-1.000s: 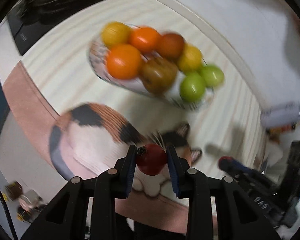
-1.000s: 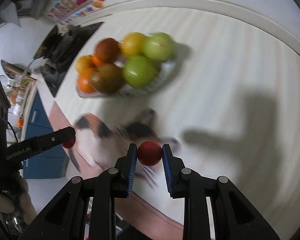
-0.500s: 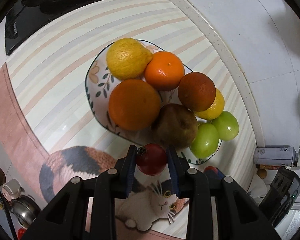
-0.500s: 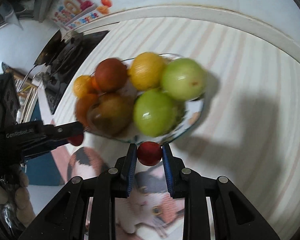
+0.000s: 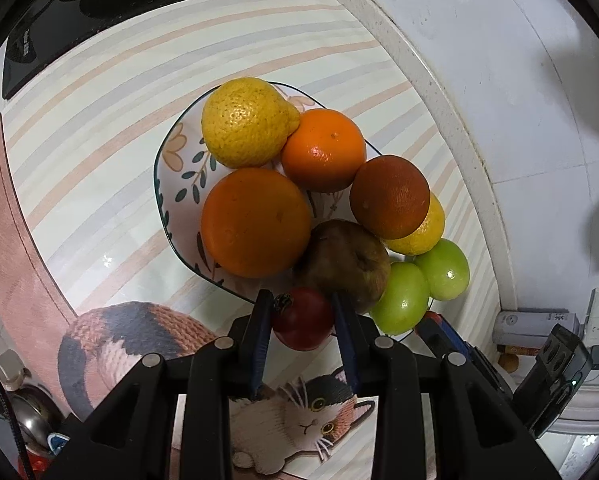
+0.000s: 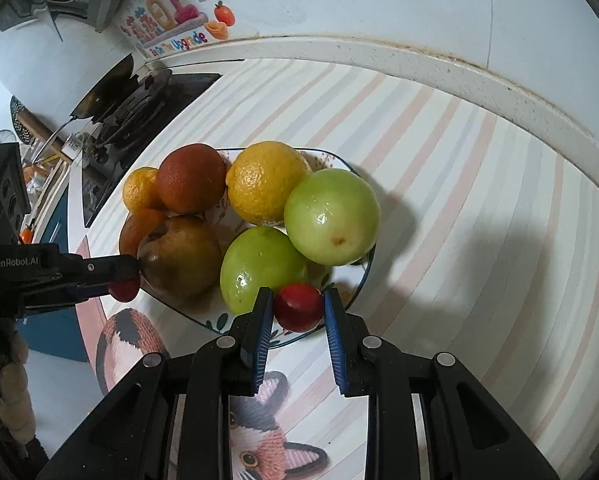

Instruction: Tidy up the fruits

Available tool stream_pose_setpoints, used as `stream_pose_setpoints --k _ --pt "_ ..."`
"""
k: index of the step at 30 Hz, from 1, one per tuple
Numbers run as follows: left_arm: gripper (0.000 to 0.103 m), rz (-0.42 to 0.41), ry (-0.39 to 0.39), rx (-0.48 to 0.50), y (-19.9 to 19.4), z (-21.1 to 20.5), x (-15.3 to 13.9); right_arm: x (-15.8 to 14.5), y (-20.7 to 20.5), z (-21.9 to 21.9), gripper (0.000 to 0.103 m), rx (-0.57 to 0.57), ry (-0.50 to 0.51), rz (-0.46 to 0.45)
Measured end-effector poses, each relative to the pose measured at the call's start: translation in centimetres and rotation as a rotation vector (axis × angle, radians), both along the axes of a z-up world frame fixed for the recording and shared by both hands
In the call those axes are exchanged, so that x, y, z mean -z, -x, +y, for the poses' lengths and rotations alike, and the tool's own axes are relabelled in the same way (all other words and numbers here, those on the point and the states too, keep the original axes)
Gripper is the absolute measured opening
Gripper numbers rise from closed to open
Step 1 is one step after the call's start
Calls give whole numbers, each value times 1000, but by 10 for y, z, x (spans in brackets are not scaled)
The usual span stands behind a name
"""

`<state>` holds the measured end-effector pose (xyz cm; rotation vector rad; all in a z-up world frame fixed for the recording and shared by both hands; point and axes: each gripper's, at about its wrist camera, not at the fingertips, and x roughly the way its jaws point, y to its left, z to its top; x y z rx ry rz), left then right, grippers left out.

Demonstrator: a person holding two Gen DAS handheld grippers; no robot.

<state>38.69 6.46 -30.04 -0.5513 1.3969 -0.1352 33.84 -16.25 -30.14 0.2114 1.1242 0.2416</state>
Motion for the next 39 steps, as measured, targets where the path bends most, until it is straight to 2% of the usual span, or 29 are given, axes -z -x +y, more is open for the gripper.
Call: stream_pose_setpoints --k 2,4,6,12,13,14,15,16,19,21,23,25,27,31,33,34,36,37,39 --pt "28 0 13 -15 0 3 0 0 5 -1 30 -5 0 -13" --pt "29 -3 23 -21 0 4 1 3 5 -4 40 2 -10 -3" --pt "32 -3 19 -28 1 4 2 5 8 -7 61 13 -18 1" --pt "37 -6 -6 -33 0 3 1 -2 15 -9 64 38 -32 -7" --pt "44 -12 -10 -37 0 4 0 -5 17 -8 66 34 -38 -13" --pt "52 -19 -13 -38 0 4 -3 -9 20 -7 72 33 -39 -19" --pt "55 -31 -22 -38 1 4 -6 -14 24 -5 77 33 -34 -26" --pt "60 -39 -40 -38 2 5 -10 -18 27 -3 77 31 -35 -31" --pt "60 -80 -110 -3 14 6 -21 -29 38 1 77 25 -30 -27" --pt "60 -73 -152 8 31 11 -20 -34 50 4 77 9 -42 -28" --pt "60 -52 -180 4 51 14 -9 -34 60 7 77 2 -40 -26" --pt "60 -21 -196 48 58 10 7 -30 66 7 77 -4 -51 -12" --pt "59 7 -184 58 59 6 21 -25 70 7 77 -6 -37 -1" --pt "59 9 -130 97 58 -12 31 -14 74 1 77 8 -22 20" --pt "58 3 -154 137 56 -24 35 -11 76 -3 77 14 -13 28" --pt "55 -5 -177 164 56 -30 37 -10 77 -5 77 18 -5 27" --pt "41 -4 -198 182 57 -35 40 -10 80 -8 77 30 1 23" --pt "30 4 -204 186 57 -35 44 -10 81 -10 77 35 -3 23" --pt "23 1 -211 189 56 -32 45 -10 82 -14 77 44 -3 21"
